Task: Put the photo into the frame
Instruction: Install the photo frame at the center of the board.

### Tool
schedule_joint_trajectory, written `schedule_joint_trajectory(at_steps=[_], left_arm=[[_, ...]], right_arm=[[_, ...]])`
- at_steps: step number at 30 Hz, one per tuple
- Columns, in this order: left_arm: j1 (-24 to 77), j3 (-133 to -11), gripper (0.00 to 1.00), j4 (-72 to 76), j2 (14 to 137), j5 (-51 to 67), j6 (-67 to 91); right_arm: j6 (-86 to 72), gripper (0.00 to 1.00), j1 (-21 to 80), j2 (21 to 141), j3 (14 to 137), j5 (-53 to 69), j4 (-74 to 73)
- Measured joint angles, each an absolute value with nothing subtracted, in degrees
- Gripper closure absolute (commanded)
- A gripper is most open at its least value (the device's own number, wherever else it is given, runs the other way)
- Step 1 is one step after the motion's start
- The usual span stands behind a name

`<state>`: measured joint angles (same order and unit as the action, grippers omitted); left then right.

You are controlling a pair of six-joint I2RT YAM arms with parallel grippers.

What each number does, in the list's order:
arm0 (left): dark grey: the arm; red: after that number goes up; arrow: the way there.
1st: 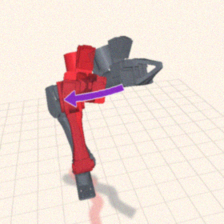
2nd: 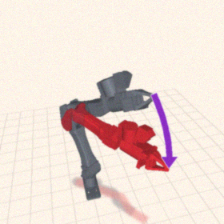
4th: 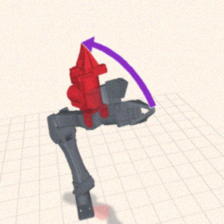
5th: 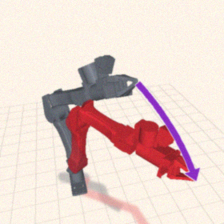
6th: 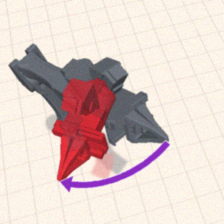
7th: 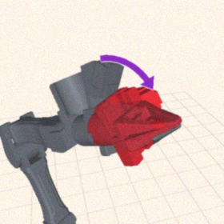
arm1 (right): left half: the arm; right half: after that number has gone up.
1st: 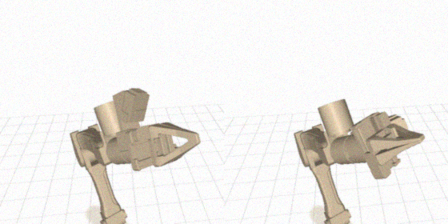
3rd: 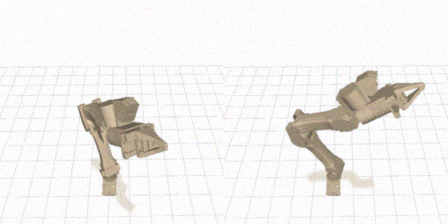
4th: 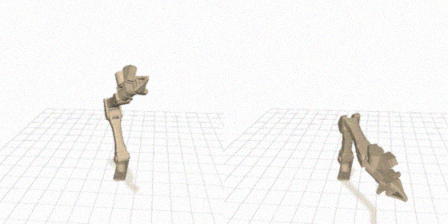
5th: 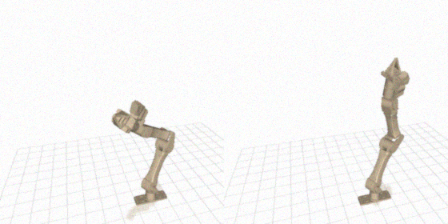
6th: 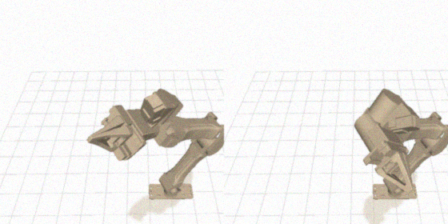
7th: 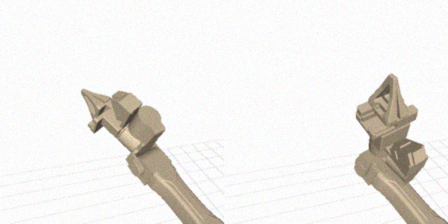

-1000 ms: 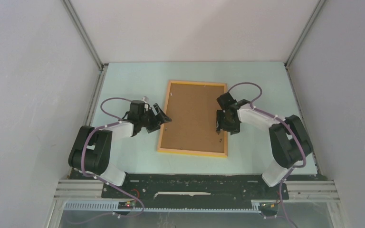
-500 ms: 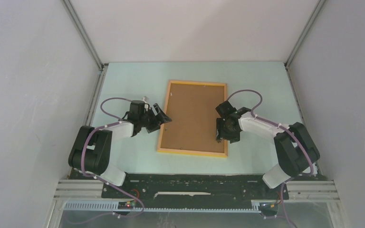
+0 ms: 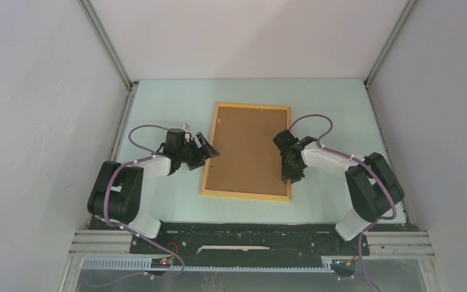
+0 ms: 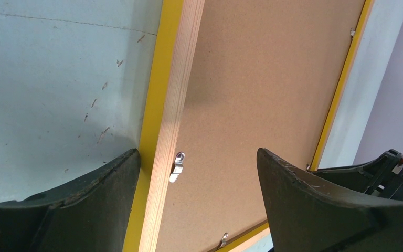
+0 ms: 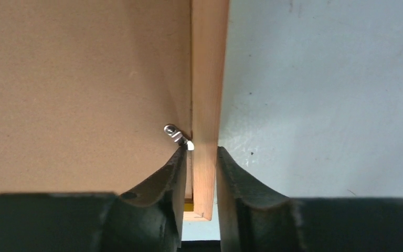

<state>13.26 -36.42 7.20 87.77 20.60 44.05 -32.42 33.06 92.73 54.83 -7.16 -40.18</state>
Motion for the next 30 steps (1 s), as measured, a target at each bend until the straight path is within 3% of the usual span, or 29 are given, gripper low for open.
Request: schedule_joint_trajectory(at_steps=[4, 6, 8, 11, 13, 22, 26, 30], left_arm=[[13.3, -36.4, 0.17, 7.2, 87.8, 20.6, 44.1], [13.3, -36.4, 0.17, 7.2, 87.8, 20.6, 44.1], [13.3, -36.4, 0.17, 7.2, 87.8, 20.6, 44.1], [13.3, -36.4, 0.17, 7.2, 87.8, 20.6, 44.1], [13.3, -36.4, 0.17, 7.2, 87.8, 20.6, 44.1], [13.3, -36.4, 0.17, 7.2, 87.8, 20.6, 44.1], [13.3, -36.4, 0.17, 7.2, 87.8, 20.6, 44.0], [13.3, -36.4, 0.17, 7.2, 87.8, 20.6, 44.1]], right_arm=[[-32.3, 0.97, 33.0, 92.7, 54.9, -8.6, -41.1], [-32.3, 1.00, 33.0, 92.7, 55.0, -8.9, -41.4], [-32.1, 0.93, 32.7, 92.7, 55.1, -8.7, -41.5], [-32.1, 0.63, 32.4, 92.7, 55.1, -8.3, -41.5], [-32.0, 0.55, 32.5, 92.7, 55.1, -7.9, -41.2], [-31.2, 0.54, 33.1, 92.5, 55.1, -8.1, -39.2], [-31.1, 0.66, 33.1, 93.2, 55.5, -8.3, -39.2], [-30.9, 0.68, 32.9, 93.8, 56.1, -8.9, -40.2]])
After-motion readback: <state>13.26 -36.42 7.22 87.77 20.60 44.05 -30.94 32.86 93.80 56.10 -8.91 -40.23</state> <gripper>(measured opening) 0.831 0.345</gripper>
